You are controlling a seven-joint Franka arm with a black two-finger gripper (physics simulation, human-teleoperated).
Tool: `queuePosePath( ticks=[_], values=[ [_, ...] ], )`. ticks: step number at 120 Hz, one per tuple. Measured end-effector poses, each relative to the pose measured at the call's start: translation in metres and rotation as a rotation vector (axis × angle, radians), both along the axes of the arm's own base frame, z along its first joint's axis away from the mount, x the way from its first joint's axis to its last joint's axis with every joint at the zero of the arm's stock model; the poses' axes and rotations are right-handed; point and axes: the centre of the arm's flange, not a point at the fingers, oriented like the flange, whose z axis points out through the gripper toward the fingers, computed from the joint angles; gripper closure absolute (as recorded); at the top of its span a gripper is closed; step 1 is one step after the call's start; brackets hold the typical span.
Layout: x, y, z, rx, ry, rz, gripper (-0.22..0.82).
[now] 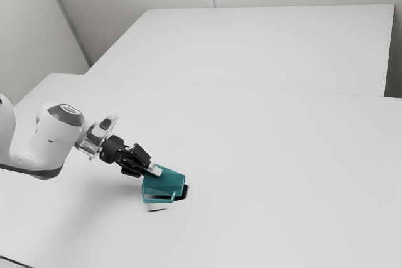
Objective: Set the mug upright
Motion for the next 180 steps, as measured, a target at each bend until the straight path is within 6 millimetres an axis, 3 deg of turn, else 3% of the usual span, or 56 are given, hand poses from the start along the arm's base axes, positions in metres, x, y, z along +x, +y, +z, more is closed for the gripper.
queuePosePath(
  ticks=[33, 65, 86, 116, 141, 180],
  values=[
    [-0.001, 0.005, -0.001, 0.005, 0.000, 0.009, 0.75],
    [0.001, 0.001, 0.001, 0.013, -0.003, -0.003, 0.77],
    [0.002, -0.002, 0.012, 0.011, -0.028, -0.008, 0.78],
    [-0.001, 0.031, 0.034, 0.014, -0.075, 0.070, 0.78],
    [0.006, 0.005, 0.050, 0.053, -0.097, 0.013, 0.78],
    [0.014, -0.007, 0.093, 0.228, -0.126, -0.079, 0.78]
  ],
)
